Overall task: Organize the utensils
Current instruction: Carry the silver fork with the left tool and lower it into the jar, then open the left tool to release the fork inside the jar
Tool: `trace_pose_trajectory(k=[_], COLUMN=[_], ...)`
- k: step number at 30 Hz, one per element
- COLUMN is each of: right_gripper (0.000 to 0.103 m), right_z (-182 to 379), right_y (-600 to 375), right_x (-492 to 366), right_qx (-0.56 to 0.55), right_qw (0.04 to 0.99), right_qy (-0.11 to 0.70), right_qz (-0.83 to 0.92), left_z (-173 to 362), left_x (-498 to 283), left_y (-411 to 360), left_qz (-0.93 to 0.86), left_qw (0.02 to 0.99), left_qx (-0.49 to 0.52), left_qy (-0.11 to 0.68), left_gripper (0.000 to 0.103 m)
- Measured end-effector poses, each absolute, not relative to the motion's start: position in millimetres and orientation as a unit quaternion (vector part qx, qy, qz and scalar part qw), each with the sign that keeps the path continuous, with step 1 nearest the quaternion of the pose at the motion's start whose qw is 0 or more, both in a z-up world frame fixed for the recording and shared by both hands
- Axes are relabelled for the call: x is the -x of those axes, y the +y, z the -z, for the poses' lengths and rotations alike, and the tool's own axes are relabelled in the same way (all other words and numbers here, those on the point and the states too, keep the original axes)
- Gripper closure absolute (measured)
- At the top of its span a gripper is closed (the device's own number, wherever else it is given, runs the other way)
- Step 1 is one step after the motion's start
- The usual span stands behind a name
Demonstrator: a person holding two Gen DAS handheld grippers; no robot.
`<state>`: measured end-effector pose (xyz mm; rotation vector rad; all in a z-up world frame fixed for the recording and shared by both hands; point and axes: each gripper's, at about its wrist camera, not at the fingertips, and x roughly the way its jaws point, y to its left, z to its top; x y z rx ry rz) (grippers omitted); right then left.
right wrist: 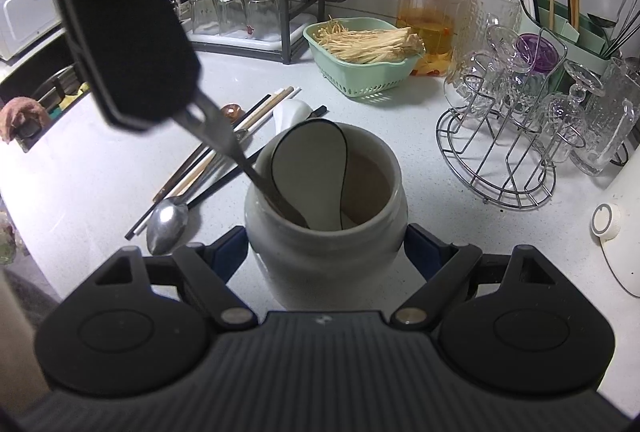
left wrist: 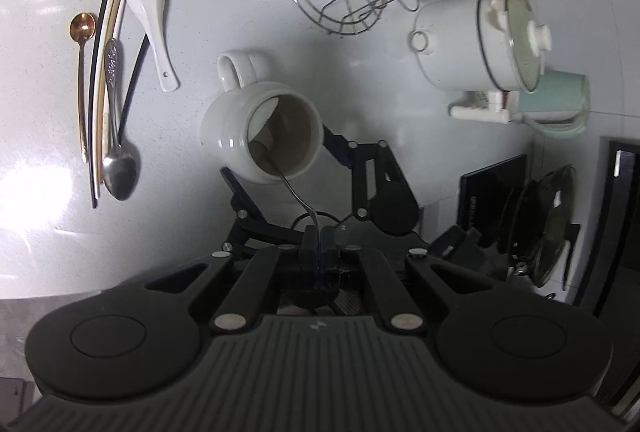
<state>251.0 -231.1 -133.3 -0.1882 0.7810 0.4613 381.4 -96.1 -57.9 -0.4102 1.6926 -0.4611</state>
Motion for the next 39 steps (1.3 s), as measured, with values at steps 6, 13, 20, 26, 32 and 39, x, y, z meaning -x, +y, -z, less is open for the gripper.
trace_pose_trajectory(k=[6, 13, 20, 26, 32, 39], right_gripper=[0.016, 0.016, 0.016, 0.016, 0.016, 0.016], right_z=[133.9, 135.6, 135.6, 135.4, 135.4, 136.0], right_y=[-231.4, -231.3, -232.3, -232.3, -232.4, -232.5], right_x=[-256.3, -261.2, -264.7, -265.6, -266.1, -266.6], right_qx=[0.086, 0.082, 0.085, 0.085, 0.086, 0.085], right_qw=[0.894, 0.895, 0.893, 0.892, 0.891, 0.892], right_qy=[0.379, 0.376, 0.377, 0.379, 0.379, 0.379], right_qz=[-0.225, -0.225, -0.231, -0.233, -0.234, -0.234], left_z=[72.8, 84.5, 95.6, 91.6, 76.8, 53.3], left_x=[-397.1, -407.6, -410.7, -404.4, -397.7, -391.2], left_y=[-106.5, -111.2, -100.8, -98.9, -89.5, -79.4], left_qz=[0.194, 0.192, 0.185, 0.197, 0.202, 0.21], left_qw=[0.611, 0.618, 0.622, 0.634, 0.658, 0.698], left_qx=[0.159, 0.141, 0.164, 0.16, 0.16, 0.153], left_qy=[0.75, 0.749, 0.743, 0.731, 0.707, 0.667], left_gripper=[0.102, 0.102, 0.102, 0.099, 0.076, 0.076])
